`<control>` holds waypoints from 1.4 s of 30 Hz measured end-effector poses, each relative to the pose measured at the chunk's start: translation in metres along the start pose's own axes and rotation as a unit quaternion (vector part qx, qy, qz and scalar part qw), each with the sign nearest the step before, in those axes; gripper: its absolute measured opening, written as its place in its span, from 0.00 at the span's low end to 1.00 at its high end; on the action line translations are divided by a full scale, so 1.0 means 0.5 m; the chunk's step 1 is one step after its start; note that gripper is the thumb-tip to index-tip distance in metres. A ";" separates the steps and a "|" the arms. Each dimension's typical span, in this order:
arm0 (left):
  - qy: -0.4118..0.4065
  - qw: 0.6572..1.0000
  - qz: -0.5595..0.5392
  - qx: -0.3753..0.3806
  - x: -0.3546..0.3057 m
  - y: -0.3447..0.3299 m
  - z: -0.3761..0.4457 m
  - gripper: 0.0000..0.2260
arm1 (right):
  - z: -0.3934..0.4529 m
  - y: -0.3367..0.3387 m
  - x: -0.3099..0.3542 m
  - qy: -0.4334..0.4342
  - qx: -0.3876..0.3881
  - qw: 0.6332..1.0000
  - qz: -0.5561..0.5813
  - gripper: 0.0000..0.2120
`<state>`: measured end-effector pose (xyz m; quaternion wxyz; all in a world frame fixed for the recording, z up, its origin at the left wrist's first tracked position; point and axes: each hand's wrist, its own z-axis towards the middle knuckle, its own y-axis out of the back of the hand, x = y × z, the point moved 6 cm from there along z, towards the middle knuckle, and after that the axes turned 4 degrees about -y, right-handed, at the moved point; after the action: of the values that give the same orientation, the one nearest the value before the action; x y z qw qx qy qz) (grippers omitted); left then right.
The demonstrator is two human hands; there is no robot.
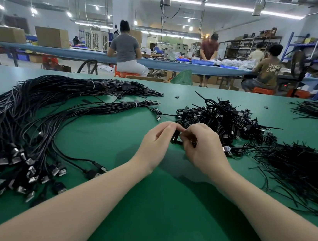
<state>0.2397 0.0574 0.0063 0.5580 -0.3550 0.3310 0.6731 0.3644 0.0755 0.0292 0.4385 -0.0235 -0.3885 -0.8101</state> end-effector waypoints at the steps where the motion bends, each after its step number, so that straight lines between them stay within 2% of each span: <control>1: -0.001 1.000 0.002 -0.007 0.000 0.002 0.002 0.14 | -0.001 0.000 0.007 0.019 -0.001 1.000 -0.005 0.03; 4: 0.034 0.999 -0.011 -0.025 0.012 0.006 0.010 0.12 | -0.003 0.003 0.030 0.072 -0.019 0.997 -0.030 0.02; 7: 0.144 0.983 -0.107 -0.038 0.034 0.008 0.009 0.12 | -0.005 0.004 0.049 0.127 -0.033 0.988 -0.079 0.03; 10: 0.192 0.974 -0.121 -0.011 0.046 0.008 0.009 0.14 | -0.009 0.005 0.050 0.158 -0.039 0.979 -0.123 0.03; 12: 0.184 0.980 -0.073 0.024 0.047 0.004 0.008 0.13 | -0.007 0.011 0.043 0.150 -0.046 0.979 -0.128 0.03; 15: 0.131 0.988 0.012 0.083 0.045 -0.011 0.002 0.06 | -0.004 0.023 0.032 0.137 -0.059 0.981 -0.121 0.04; 18: 0.061 0.992 0.093 0.066 0.036 -0.003 0.012 0.02 | -0.004 0.028 0.030 0.143 -0.063 0.979 -0.127 0.03; 19: 0.043 0.990 0.119 0.058 0.032 0.001 0.016 0.03 | -0.004 0.028 0.030 0.146 -0.066 0.979 -0.129 0.03; 21: 0.037 0.987 0.154 0.035 0.026 0.003 0.020 0.13 | -0.005 0.026 0.034 0.156 -0.071 0.975 -0.139 0.03; 22: 0.061 0.988 0.141 0.022 0.028 0.004 0.019 0.17 | -0.005 0.024 0.038 0.164 -0.074 0.973 -0.145 0.04; 24: 0.163 0.986 0.032 0.010 0.044 0.001 0.016 0.19 | -0.006 0.021 0.046 0.190 -0.084 0.964 -0.164 0.04; 26: 0.280 0.953 -0.113 0.032 0.058 -0.014 0.003 0.15 | -0.009 0.021 0.054 0.219 -0.095 0.952 -0.192 0.06; 28: 0.321 0.931 -0.167 0.040 0.062 -0.016 -0.002 0.14 | -0.013 0.018 0.056 0.232 -0.103 0.947 -0.198 0.08; 30: 0.299 0.944 -0.136 0.028 0.063 -0.007 0.001 0.16 | -0.015 0.016 0.051 0.213 -0.102 0.956 -0.173 0.06; 33: 0.178 0.984 -0.009 0.003 0.043 0.012 0.008 0.18 | -0.020 0.010 0.043 0.181 -0.093 0.970 -0.130 0.01; 35: 0.092 0.993 0.072 -0.020 0.028 0.026 0.013 0.21 | -0.020 0.008 0.038 0.157 -0.089 0.977 -0.112 0.03; 37: 0.051 0.993 0.089 -0.058 0.021 0.039 0.017 0.21 | -0.018 0.008 0.036 0.138 -0.091 0.981 -0.105 0.03; 40: 0.033 0.996 0.057 -0.063 0.019 0.042 0.019 0.09 | -0.021 0.009 0.037 0.130 -0.100 0.980 -0.114 0.02; 41: 0.019 0.996 0.067 -0.049 0.017 0.040 0.018 0.08 | -0.021 0.011 0.035 0.124 -0.104 0.980 -0.113 0.02; 42: -0.003 0.996 0.082 -0.029 0.016 0.038 0.017 0.13 | -0.021 0.014 0.032 0.114 -0.106 0.982 -0.110 0.02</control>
<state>0.2192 0.0659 0.0051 0.4909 -0.3407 0.3381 0.7270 0.3627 0.0553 0.0322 0.3833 0.0657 -0.2479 -0.8873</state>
